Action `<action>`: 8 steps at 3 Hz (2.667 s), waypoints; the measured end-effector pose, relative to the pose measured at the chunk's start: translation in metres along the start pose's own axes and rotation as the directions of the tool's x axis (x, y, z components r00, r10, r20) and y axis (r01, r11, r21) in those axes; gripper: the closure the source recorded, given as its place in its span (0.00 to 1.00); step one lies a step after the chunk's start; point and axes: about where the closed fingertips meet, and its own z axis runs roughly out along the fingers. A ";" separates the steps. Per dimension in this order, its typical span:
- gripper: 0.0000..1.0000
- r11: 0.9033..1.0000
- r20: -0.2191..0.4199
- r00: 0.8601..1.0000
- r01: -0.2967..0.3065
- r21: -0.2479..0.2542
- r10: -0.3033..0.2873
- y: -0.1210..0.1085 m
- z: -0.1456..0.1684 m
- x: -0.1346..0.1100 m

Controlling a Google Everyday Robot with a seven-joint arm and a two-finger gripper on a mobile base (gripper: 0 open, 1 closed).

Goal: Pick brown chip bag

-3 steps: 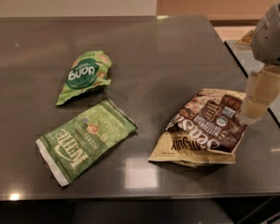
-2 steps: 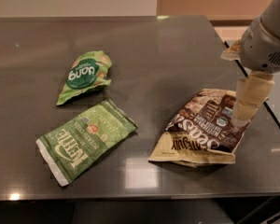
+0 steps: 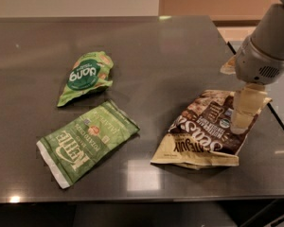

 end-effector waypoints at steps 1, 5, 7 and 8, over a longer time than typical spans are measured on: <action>0.00 1.000 -0.014 1.000 -0.015 -0.027 0.015 0.000 0.014 0.009; 0.87 0.998 0.035 0.999 -0.036 -0.056 0.038 -0.001 0.006 0.015; 1.00 1.000 0.135 0.991 0.022 0.012 -0.023 -0.014 -0.058 -0.012; 1.00 0.996 0.175 0.983 0.048 0.070 -0.060 -0.027 -0.092 -0.024</action>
Offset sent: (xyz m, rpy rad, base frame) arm -0.0064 -0.0148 -0.0404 -0.0182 0.1015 -0.0188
